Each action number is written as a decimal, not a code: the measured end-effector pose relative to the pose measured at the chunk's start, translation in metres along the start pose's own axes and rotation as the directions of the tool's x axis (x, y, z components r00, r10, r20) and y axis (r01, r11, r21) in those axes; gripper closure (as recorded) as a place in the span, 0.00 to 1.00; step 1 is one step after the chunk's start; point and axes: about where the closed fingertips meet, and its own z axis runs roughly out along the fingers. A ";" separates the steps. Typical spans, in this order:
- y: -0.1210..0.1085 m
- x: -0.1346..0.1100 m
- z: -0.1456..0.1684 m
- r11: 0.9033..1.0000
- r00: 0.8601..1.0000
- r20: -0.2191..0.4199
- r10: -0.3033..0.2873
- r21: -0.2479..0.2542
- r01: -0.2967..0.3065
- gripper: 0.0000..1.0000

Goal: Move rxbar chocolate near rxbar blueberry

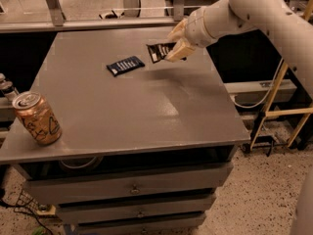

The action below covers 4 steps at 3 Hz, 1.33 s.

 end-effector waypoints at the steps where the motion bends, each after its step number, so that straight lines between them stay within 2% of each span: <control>1: -0.025 -0.004 0.026 1.000 0.999 0.045 -0.016 0.023 0.015 1.00; 3: -0.028 -0.009 0.069 0.997 0.999 0.054 0.001 -0.077 0.003 1.00; 4: -0.026 -0.010 0.074 0.996 0.998 0.057 0.001 -0.087 0.004 0.77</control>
Offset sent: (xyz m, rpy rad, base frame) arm 0.0631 0.0536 -0.0108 0.0228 0.0469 0.0920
